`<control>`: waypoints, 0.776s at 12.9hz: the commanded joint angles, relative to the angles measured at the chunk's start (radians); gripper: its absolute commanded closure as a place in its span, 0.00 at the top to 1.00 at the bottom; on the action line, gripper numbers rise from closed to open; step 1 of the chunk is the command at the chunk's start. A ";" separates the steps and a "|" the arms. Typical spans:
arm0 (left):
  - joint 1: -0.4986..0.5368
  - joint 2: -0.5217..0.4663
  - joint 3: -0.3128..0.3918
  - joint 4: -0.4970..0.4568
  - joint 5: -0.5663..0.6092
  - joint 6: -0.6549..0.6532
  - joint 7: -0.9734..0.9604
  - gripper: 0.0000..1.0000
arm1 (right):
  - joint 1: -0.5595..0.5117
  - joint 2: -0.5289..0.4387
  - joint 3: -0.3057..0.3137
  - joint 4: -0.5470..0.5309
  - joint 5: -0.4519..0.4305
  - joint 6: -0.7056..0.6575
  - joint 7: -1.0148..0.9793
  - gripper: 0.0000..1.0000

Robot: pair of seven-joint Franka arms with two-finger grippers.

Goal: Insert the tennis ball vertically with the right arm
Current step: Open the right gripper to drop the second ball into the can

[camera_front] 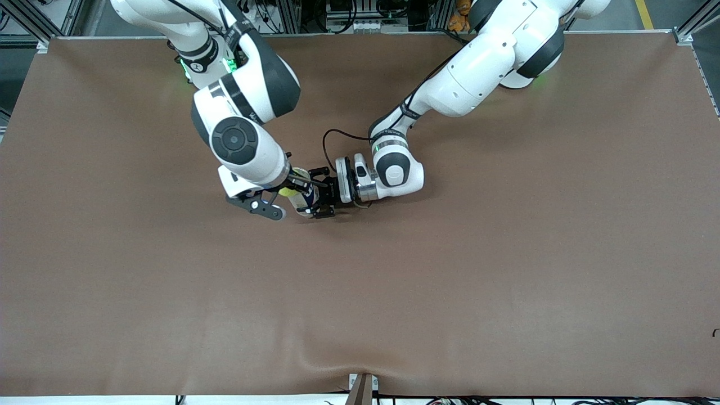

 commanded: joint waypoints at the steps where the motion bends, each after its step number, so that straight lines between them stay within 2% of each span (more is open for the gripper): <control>1: -0.014 0.000 0.004 -0.007 -0.030 0.020 0.035 0.80 | 0.035 0.006 -0.009 -0.017 0.009 0.004 0.019 0.45; 2: -0.014 0.000 0.004 -0.007 -0.030 0.020 0.035 0.80 | 0.038 0.006 -0.009 -0.024 0.009 0.004 0.019 0.47; 3: -0.014 0.000 0.004 -0.007 -0.029 0.020 0.035 0.80 | 0.041 0.006 -0.010 -0.025 0.009 0.001 0.019 0.59; 4: -0.014 0.000 0.004 -0.007 -0.029 0.020 0.035 0.81 | 0.041 0.006 -0.010 -0.025 0.009 0.000 0.017 1.00; 10: -0.014 0.000 0.004 -0.007 -0.029 0.020 0.035 0.82 | -0.011 -0.029 -0.013 -0.011 0.009 -0.025 0.008 1.00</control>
